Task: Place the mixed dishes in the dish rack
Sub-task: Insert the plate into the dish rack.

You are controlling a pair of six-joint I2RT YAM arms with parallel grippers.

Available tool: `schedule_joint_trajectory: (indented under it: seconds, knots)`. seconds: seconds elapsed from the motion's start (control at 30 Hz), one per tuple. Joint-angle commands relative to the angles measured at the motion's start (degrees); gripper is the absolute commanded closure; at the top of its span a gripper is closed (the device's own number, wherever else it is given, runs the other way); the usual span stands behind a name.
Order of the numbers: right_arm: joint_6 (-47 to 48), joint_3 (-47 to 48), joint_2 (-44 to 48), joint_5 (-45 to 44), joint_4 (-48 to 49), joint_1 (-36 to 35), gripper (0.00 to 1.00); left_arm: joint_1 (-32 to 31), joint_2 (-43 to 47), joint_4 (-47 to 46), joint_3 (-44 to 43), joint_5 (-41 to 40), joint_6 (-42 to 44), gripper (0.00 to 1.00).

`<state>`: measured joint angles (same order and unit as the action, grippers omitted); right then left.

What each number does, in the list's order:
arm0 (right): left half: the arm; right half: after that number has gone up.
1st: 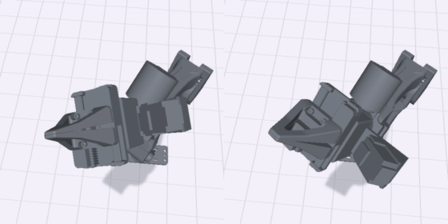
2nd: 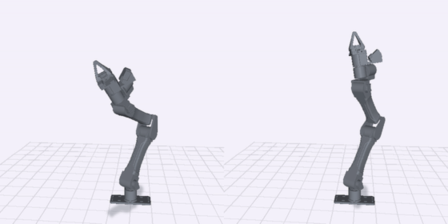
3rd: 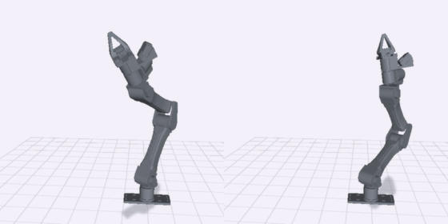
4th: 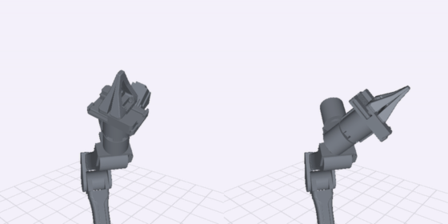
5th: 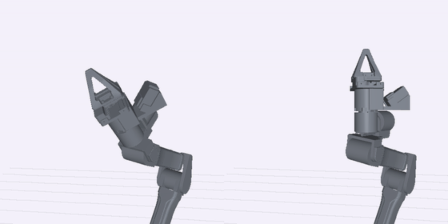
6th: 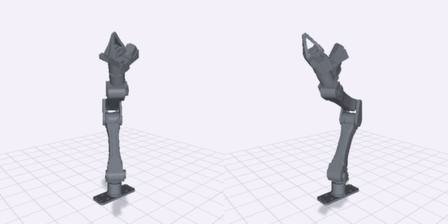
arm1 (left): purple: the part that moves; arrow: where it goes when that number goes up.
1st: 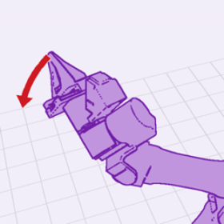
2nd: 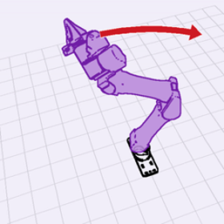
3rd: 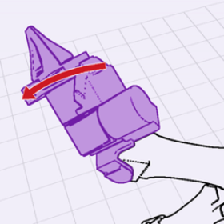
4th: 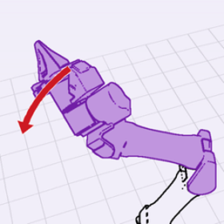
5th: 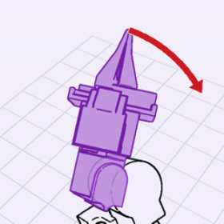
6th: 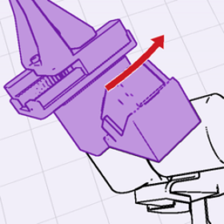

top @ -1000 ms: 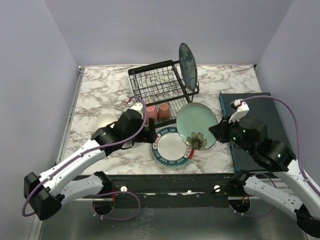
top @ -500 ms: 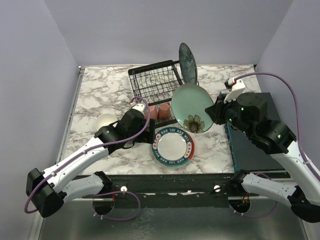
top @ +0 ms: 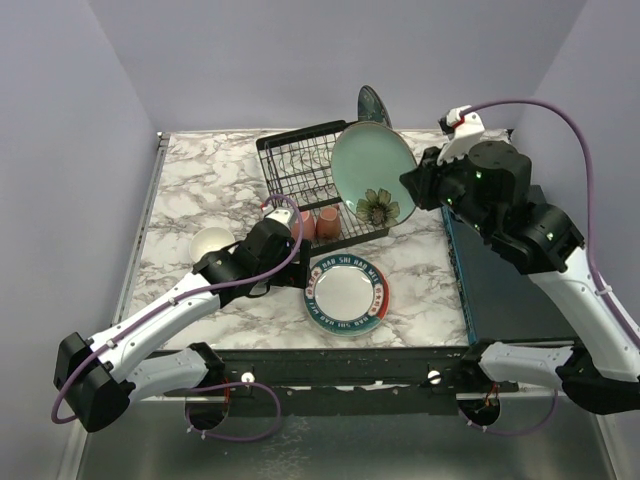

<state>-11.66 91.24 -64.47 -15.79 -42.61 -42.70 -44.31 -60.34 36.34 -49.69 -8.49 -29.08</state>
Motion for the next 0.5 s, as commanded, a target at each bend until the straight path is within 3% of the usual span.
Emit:
schedule_joint_trajectory:
  seconds: [0.0, 0.47]
  knots:
    - [1.4, 6.74, -2.78, -2.97, 8.2, -0.28, 1.0, 0.18, 0.83, 0.93, 1.0, -1.96, 0.21, 0.01]
    - [3.14, 16.79, -12.23, -4.79, 9.63, -0.52, 1.0, 0.26, 0.57, 1.1, 0.91, -1.88, 0.07, 0.01]
